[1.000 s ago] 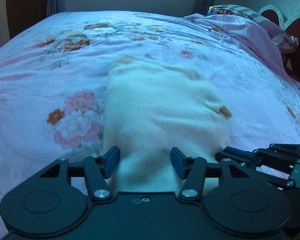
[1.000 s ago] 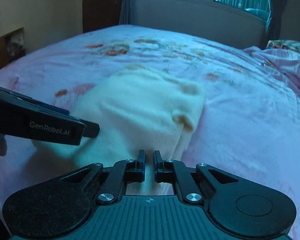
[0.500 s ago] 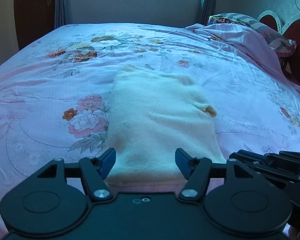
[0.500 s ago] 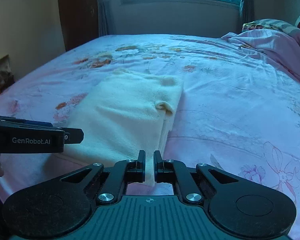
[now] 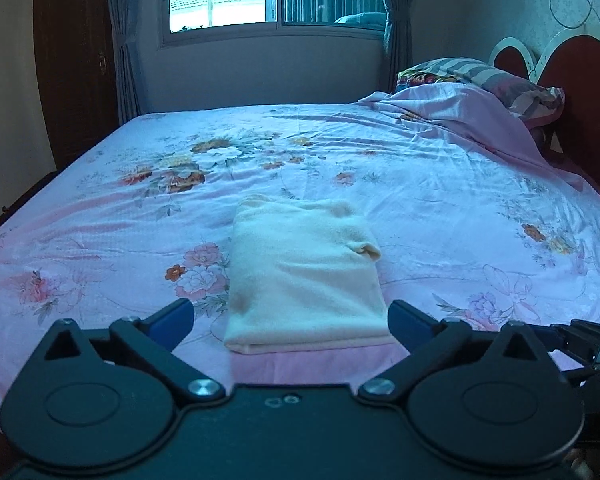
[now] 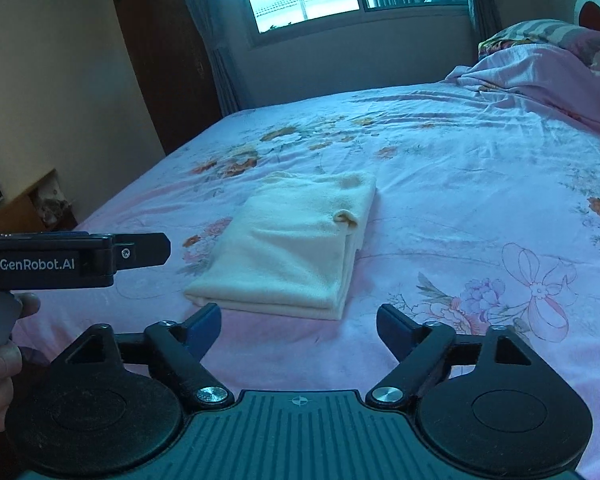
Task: Fold small clothes
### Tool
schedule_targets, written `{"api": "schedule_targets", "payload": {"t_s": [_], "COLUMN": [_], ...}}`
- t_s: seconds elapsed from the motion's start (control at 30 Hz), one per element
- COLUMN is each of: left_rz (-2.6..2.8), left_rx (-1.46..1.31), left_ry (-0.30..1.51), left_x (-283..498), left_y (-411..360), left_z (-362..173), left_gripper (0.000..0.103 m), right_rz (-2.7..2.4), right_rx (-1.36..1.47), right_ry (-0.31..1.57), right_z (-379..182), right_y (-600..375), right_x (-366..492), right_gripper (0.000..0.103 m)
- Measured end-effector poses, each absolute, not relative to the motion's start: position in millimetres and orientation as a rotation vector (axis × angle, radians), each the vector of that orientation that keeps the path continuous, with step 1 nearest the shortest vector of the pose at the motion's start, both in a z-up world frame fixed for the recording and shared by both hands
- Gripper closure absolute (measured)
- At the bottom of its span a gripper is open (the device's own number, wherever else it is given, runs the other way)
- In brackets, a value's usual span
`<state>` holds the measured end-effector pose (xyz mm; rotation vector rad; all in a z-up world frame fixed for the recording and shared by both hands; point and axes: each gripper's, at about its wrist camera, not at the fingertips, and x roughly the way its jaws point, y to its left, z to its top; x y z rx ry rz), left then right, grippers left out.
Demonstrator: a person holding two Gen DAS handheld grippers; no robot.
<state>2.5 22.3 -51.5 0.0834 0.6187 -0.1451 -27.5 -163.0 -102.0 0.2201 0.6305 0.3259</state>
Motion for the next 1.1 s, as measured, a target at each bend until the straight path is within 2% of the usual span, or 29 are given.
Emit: {"api": "schedule_targets", "payload": {"t_s": [0.1,0.2,0.47,1.1], "left_rz": [-0.105,-0.084,-0.095,-0.066], "left_rx": [0.073,0.033,-0.018,0.025], "left_ry": [0.585,0.564,0.565,0.576], "left_x": [-20.5,-36.6,-50.5,-55.4], "left_y": [23.5,28.9,33.1,13.6], "left_z": [-37.8,-28.8,-10.9,-12.0], "left_gripper": [0.001,0.001,0.001,0.001], "right_rz": [0.353,0.357,0.359,0.249], "right_rx": [0.256,0.282,0.301,0.197], "right_ry": [0.614,0.596,0.522,0.42], "right_z": [-87.7,-71.8,-44.0,-12.7], "right_y": [-171.6,-178.0,-185.0,-183.9], "right_x": [-45.5,-59.3,-92.5,-97.5], "right_gripper": [0.011,0.001,0.001,0.0]}}
